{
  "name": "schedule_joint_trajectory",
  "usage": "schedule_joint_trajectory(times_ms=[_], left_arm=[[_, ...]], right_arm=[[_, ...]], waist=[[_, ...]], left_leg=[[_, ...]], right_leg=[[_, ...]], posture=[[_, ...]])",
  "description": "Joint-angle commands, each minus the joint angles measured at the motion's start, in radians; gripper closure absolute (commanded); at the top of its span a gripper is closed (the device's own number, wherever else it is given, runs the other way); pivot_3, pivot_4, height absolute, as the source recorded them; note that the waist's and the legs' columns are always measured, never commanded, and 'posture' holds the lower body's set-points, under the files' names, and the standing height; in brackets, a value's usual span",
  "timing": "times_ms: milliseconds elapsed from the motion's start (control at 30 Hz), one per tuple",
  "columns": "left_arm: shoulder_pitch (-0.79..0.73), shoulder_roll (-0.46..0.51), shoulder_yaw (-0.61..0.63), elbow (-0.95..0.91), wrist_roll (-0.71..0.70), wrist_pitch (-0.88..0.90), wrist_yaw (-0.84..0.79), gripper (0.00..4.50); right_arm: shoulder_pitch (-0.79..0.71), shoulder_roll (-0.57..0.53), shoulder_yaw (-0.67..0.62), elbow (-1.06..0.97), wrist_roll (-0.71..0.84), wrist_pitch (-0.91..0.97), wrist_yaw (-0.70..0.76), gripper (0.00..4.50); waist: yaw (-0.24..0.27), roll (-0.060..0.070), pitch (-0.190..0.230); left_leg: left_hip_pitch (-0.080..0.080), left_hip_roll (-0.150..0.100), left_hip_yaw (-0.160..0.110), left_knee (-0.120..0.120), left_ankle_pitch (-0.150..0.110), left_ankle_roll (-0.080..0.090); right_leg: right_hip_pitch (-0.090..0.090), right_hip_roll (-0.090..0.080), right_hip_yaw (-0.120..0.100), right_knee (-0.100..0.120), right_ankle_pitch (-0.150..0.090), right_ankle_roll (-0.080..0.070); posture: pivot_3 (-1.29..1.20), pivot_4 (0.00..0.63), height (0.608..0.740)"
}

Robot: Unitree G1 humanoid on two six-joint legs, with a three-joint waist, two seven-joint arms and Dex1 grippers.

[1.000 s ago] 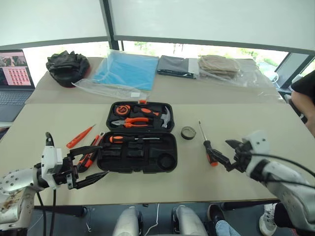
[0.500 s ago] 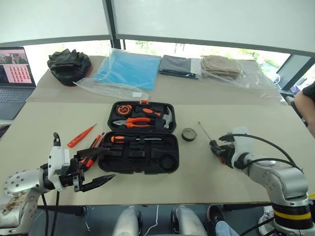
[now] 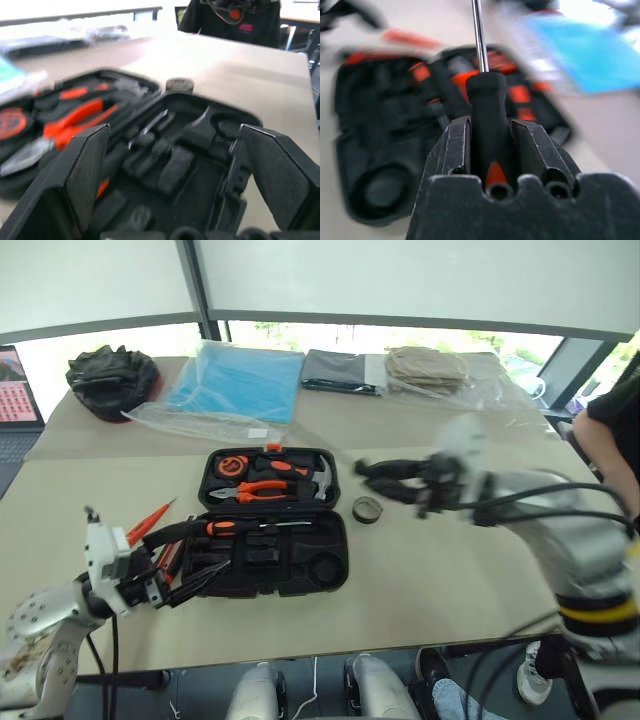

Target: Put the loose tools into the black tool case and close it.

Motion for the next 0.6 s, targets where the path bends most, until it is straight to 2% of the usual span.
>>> schedule_joint_trajectory(times_ms=[33, 133, 233, 600], left_arm=[[0.028, 0.0, 0.052, -0.013, 0.005, -0.024, 0.014, 0.0], [0.069, -0.005, 0.075, -0.023, 0.006, -0.033, 0.02, 0.0], [0.098, -0.012, 0.084, -0.038, 0.006, -0.039, 0.027, 0.0], [0.145, -0.02, 0.09, -0.071, 0.01, -0.048, 0.038, 0.0]], right_arm=[[-0.092, 0.042, 0.141, 0.053, -0.089, 0.038, 0.047, 3.52], [-0.145, 0.083, 0.25, 0.105, -0.17, 0.049, 0.065, 3.52], [-0.163, 0.117, 0.286, 0.141, -0.213, 0.063, 0.057, 3.52], [-0.194, 0.176, 0.295, 0.253, -0.301, 0.059, 0.08, 3.52]], waist=[[0.01, 0.0, 0.0], [0.019, 0.0, 0.0], [0.026, 0.0, 0.0], [0.021, 0.0, 0.0]], left_leg=[[-0.001, 0.0, 0.0, 0.0, 0.0, 0.0], [-0.004, -0.002, 0.002, 0.001, 0.0, 0.001], [-0.006, -0.003, 0.002, 0.002, -0.001, 0.002], [-0.004, -0.002, 0.002, 0.002, -0.001, 0.0]], right_leg=[[-0.001, -0.002, -0.001, 0.0, 0.0, 0.0], [-0.003, -0.006, -0.002, 0.0, 0.0, 0.003], [-0.003, -0.007, -0.003, -0.002, 0.001, 0.004], [-0.003, -0.006, -0.004, 0.0, 0.001, 0.002]], posture=[[0.0, 0.15, 0.74], [0.0, 0.15, 0.74], [0.0, 0.15, 0.74], [0.0, 0.15, 0.74]])
